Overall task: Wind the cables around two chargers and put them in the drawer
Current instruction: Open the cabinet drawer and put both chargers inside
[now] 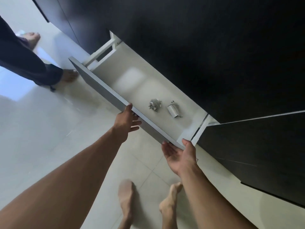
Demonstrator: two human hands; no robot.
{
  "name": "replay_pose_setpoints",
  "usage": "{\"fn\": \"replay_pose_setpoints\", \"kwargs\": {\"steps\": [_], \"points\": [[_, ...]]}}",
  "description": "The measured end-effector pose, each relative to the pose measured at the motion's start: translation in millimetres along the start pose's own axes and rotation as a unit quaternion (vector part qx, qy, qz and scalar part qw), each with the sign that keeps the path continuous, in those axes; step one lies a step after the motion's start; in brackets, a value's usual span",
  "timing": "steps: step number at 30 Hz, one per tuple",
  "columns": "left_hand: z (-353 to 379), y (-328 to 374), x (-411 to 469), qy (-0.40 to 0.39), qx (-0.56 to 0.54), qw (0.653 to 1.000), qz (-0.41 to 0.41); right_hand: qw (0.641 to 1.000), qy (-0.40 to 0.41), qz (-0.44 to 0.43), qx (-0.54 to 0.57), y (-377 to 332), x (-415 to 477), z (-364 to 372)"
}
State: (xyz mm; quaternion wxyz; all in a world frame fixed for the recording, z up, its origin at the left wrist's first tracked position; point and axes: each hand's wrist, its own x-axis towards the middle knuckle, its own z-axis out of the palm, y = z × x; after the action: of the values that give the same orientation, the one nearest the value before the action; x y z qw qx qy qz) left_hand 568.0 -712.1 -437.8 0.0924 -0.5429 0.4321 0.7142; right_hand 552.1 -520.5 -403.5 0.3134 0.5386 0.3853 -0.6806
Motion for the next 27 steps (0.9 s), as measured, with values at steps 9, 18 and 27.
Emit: {"fn": "replay_pose_setpoints", "kwargs": {"steps": [9, 18, 27], "points": [[38.0, 27.1, 10.5, -0.034, 0.018, 0.999, 0.031, 0.996, -0.038, -0.025, 0.075, -41.8, 3.2, 20.0], [77.9, 38.8, 10.4, -0.083, 0.041, 0.995, 0.040, 0.991, -0.072, -0.048, 0.098, -77.9, 9.8, 29.7], [112.3, 47.5, 5.2, -0.134, 0.069, 0.987, 0.051, 0.989, -0.059, -0.073, 0.113, -115.7, 19.2, 40.2]]}}
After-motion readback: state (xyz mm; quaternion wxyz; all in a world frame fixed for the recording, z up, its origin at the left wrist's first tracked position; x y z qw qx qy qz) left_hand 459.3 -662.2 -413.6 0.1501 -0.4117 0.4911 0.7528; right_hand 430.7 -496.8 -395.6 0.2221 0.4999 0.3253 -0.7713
